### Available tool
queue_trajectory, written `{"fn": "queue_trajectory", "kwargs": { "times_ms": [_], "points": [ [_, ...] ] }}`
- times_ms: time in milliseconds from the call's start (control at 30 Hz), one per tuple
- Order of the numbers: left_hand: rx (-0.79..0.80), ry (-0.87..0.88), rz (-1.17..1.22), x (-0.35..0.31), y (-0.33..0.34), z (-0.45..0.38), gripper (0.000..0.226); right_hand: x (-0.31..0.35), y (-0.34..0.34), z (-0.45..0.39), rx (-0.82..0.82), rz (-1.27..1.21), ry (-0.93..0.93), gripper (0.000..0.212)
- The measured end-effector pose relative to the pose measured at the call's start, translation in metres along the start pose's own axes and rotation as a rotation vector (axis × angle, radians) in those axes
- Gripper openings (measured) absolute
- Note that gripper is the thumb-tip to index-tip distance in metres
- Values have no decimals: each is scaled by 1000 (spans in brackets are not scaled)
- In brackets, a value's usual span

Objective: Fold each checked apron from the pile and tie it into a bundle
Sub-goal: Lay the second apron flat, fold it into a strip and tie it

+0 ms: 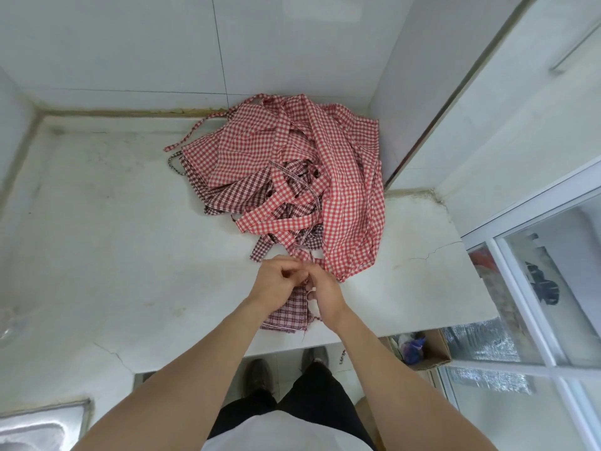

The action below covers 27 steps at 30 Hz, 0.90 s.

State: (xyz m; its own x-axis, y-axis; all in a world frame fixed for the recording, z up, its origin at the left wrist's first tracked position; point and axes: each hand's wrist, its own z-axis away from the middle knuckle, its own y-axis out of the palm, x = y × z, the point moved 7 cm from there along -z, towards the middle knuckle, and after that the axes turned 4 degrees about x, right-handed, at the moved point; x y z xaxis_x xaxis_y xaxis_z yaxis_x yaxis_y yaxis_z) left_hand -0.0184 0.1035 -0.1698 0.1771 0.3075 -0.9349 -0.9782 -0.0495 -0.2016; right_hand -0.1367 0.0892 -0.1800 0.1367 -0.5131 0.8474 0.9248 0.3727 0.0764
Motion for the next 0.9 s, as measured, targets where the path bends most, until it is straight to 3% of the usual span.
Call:
{"fn": "queue_trajectory", "kwargs": {
  "times_ms": [100, 200, 400, 533, 600, 733, 900],
  "points": [
    [-17, 103, -249, -9, 6, 0, 22, -4, -4, -4, -74, 92, -10, 37],
    [-32, 137, -414, -15, 8, 2, 33, -1, -5, -8, -106, 217, -22, 35],
    [162, 251, -1043, -30, 1, 7, 31, 2, -9, -13, -57, 468, -54, 39],
    [241, 241, -1338, -34, -12, 8, 41, -2, -12, -14, -33, 485, -14, 36],
    [226, 172, -1356, -35, -29, 9, 32, -2, -13, -13, -28, 478, 9, 34],
    [251, -34, -1278, -12, -67, 21, 50, 4, -12, -15, -7, 548, -2, 36],
    [309, -649, -1370, 62, -143, 57, 39, 7, -10, -17, -14, 595, -14, 37]
  ]
}}
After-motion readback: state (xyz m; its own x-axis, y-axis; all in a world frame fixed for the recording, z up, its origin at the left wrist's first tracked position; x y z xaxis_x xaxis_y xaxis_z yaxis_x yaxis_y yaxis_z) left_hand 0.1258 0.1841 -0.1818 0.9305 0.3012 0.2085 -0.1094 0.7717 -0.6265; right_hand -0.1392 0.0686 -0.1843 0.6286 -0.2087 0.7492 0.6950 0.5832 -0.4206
